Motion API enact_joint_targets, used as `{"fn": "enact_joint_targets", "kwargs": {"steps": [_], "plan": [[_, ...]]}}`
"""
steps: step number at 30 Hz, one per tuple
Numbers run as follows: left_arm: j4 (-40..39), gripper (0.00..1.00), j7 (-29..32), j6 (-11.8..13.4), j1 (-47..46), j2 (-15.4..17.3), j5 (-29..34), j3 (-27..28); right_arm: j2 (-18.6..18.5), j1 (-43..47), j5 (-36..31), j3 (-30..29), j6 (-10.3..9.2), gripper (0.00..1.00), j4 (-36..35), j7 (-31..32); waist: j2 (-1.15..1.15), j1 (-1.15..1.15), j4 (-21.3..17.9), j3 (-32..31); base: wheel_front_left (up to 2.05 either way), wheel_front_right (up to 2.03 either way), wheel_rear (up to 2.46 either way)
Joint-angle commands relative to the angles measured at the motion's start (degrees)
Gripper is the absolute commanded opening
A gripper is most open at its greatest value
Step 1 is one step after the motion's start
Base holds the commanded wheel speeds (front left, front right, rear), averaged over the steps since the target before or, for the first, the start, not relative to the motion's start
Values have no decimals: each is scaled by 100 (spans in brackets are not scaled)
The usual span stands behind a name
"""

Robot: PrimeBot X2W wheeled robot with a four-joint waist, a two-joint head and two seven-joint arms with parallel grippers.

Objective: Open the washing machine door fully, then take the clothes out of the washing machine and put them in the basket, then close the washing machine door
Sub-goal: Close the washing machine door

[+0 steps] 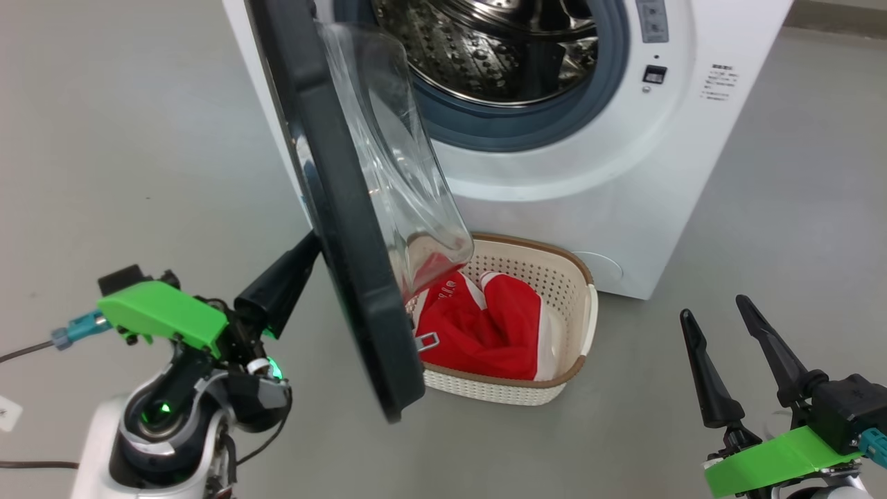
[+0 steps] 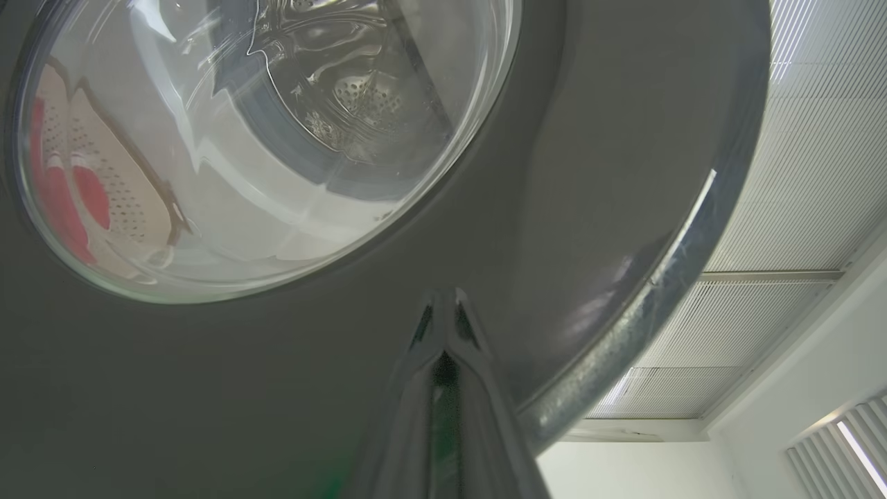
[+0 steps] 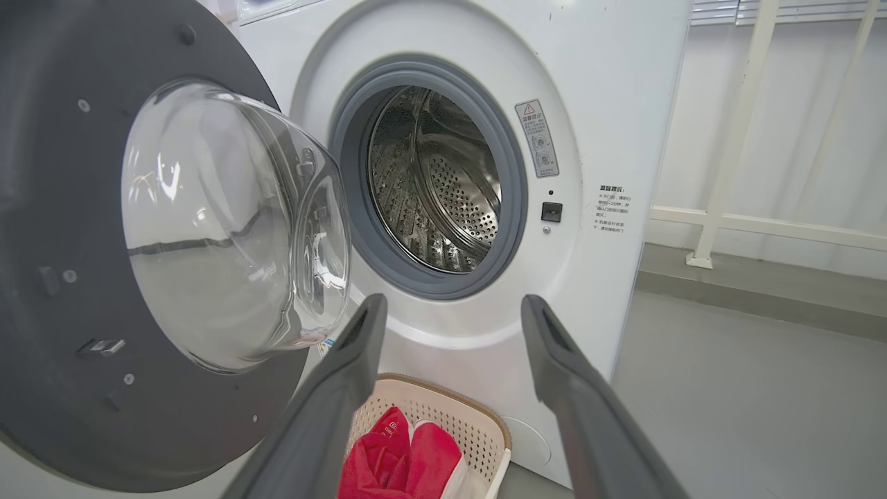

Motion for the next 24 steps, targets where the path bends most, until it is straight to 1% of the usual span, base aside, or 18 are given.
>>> {"fn": "enact_joint_targets", "kwargs": {"steps": [1,7,10,13,15,16,17,18,20,23,24], "plan": [[-137,0,9,-72,-201,69,-66,77,-77,-223,30,142,20,100,-141,-52,0,0,-73,46,0,0,0],[-49,0,-136,-218,-238,69,-177,-86,-91,-247,38,138,20,100,-115,-86,0,0,-220,89,0,0,0],[-28,0,-127,-339,-227,89,-112,-141,-95,-254,49,144,20,100,-98,-98,0,0,-263,102,0,0,0],[-21,0,-232,-462,-204,167,63,-149,-89,-261,52,143,20,100,-79,-108,0,0,-277,98,0,0,0],[-39,2,-380,-640,-196,295,323,-175,-85,-257,55,133,20,100,-68,-116,0,0,-268,90,0,0,0],[-30,41,-447,-714,-181,364,456,-193,-80,-253,57,129,20,100,-63,-121,0,0,-260,85,0,0,0],[-22,89,-511,-798,-161,453,615,-229,-74,-249,61,129,20,100,-57,-125,0,0,-251,77,0,0,0],[-12,100,-590,-890,-139,552,795,-265,-67,-243,64,132,20,100,-50,-129,0,0,-243,69,0,0,0],[25,100,-833,-1064,-85,782,1255,-340,-54,-233,69,144,20,100,-36,-136,0,0,-226,50,0,0,0],[91,100,-1281,-1282,21,1201,2208,-606,-40,-217,74,158,20,100,-21,-142,0,0,-205,16,0,0,0],[102,100,-1438,-1336,62,1288,2471,-681,-36,-211,76,161,20,100,-16,-144,0,0,-199,5,0,0,0]]}}
